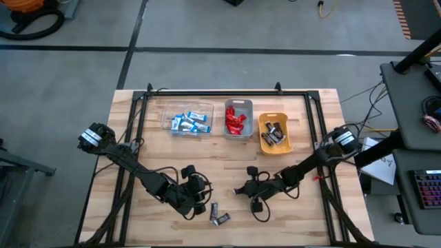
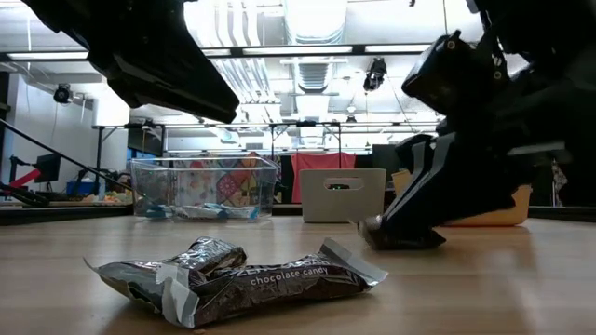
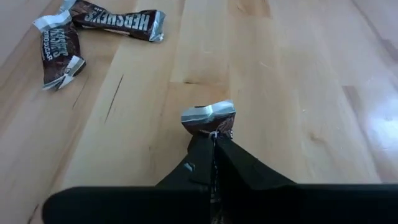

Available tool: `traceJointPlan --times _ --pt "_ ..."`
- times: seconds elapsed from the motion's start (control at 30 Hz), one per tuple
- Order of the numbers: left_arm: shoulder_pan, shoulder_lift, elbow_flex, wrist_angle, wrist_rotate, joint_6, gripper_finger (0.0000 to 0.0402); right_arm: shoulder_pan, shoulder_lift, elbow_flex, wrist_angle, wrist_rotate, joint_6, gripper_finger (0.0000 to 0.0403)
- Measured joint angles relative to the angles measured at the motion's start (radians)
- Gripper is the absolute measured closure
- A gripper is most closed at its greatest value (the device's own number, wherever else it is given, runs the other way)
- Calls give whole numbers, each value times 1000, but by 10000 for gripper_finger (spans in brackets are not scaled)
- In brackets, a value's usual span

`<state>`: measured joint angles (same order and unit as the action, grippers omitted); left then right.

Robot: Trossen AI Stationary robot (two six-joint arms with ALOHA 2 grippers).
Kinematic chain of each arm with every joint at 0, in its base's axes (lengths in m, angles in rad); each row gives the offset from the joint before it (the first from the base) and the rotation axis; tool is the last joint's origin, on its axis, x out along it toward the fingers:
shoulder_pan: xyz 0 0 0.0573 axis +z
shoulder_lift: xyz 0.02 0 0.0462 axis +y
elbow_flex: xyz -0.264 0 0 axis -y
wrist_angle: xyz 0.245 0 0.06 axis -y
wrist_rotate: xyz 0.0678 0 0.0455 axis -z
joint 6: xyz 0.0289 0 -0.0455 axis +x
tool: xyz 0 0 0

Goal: Organize candy in baskets
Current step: Put the brown chocolate into the yellow bin

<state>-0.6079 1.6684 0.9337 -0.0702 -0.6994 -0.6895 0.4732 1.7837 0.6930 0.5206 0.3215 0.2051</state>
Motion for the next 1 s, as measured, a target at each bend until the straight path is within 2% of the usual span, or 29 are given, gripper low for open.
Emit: traceJointPlan --times 0.4,0.53,0.7,0.9,1.0 --pt "1 0 0 8 0 17 302 0 -100 2 -94 -8 -3 394" --pt "1 -18 5 -39 5 35 302 -12 -182 15 -174 -8 -4 394" --pt "1 -45 74 -244 -4 45 302 -55 -335 47 -345 20 -4 394" --pt "1 -81 200 -601 -89 18 302 -151 -525 75 -565 37 1 394" --pt "1 -82 256 -753 -127 -37 302 -220 -604 76 -758 157 85 394"
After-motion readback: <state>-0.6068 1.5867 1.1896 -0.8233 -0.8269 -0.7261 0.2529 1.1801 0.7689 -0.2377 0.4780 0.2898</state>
